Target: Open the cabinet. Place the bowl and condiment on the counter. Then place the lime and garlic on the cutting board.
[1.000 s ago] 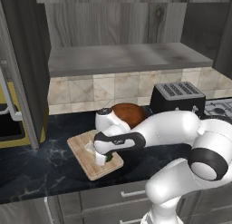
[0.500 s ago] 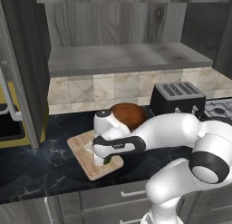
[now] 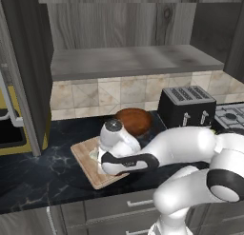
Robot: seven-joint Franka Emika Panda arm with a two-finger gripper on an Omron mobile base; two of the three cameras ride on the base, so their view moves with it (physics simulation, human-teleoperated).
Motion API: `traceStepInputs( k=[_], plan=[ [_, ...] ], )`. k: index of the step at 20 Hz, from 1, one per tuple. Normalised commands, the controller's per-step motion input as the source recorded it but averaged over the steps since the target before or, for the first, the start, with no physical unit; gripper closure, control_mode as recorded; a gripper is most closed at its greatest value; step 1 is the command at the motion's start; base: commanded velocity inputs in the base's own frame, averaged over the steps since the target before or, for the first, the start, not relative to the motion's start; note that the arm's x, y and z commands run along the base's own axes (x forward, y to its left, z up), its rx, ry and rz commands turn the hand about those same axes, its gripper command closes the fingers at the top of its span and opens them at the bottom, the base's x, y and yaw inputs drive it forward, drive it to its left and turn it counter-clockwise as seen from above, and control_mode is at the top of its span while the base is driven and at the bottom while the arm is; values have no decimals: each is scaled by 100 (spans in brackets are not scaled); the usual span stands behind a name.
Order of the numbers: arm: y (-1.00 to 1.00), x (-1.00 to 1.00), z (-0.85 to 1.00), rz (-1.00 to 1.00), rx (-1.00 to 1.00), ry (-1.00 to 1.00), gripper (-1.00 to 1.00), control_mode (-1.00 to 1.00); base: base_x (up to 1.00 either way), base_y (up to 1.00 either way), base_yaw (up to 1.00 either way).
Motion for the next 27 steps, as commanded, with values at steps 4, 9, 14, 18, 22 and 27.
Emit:
traceStepInputs(
  k=[4, 9, 14, 18, 22, 27],
  plan=[
    [-60, -12, 61, 16, 15, -11, -100, -100, 0, 0, 0],
    [-87, -17, 97, 12, 17, -2, -100, -100, 0, 0, 0],
    [-86, -9, 100, 6, 14, 1, -100, -100, 0, 0, 0],
    [-83, -12, 100, 2, 11, 3, -100, -100, 0, 0, 0],
    [-76, -23, 100, 0, 7, 6, -100, -100, 0, 0, 0],
    [-70, -31, 96, 0, 5, 7, -100, -100, 0, 0, 0]
  ],
)
